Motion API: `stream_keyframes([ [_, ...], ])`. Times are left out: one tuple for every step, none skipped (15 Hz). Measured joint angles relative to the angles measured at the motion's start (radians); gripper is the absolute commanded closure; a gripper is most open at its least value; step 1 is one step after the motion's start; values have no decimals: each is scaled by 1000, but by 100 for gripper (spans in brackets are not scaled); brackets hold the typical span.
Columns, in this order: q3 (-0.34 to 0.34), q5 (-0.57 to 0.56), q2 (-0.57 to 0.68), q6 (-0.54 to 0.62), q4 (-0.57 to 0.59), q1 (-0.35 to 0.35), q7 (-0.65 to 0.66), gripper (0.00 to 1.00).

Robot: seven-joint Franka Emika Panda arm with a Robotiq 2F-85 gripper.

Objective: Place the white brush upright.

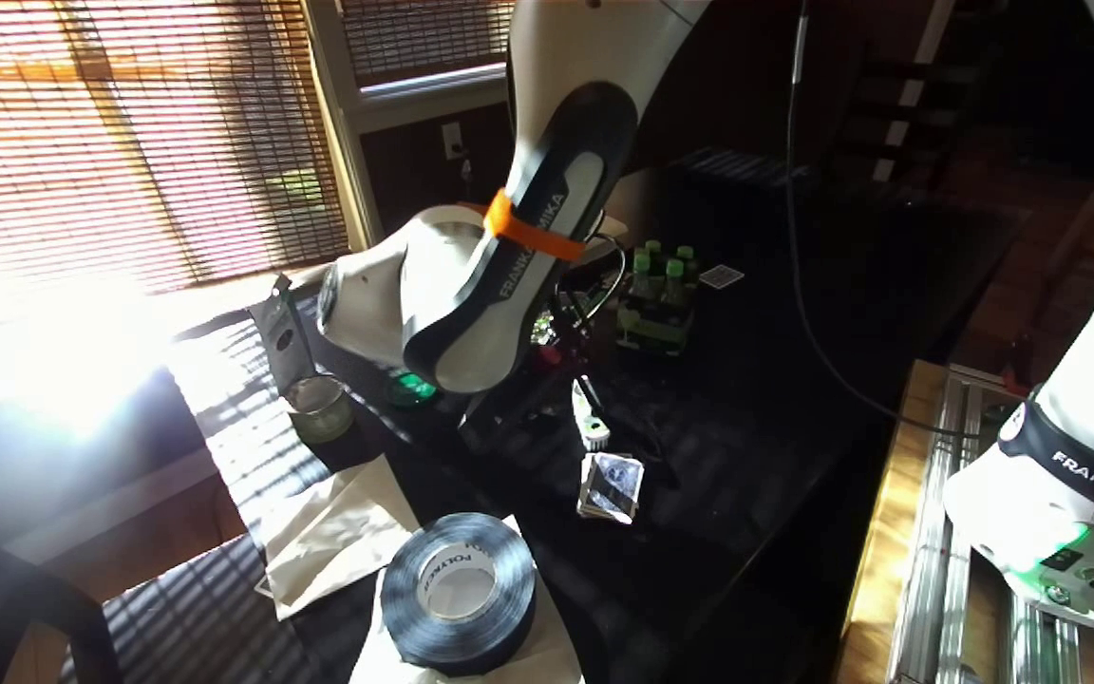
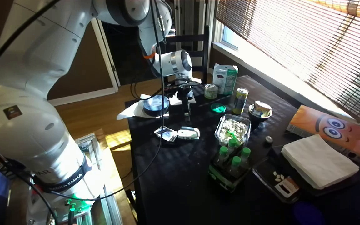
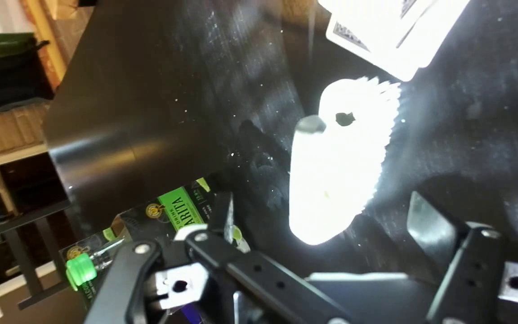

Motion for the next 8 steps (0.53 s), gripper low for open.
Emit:
stream_keyframes([
  [-3,19,-33,49,-36,-17,0,0],
  [-5,37,-70,101,-76,-35,0,0],
  [-8,55,-107,154,-119,-53,0,0],
  [-13,71,-148,211,-168,-69,0,0],
  [-18,86,-193,268,-220,-83,0,0],
  [-25,100,-238,325,-270,-94,0,0],
  [-32,107,-286,383,-323,-103,2,0],
  [-40,107,-316,397,-350,-102,0,0],
])
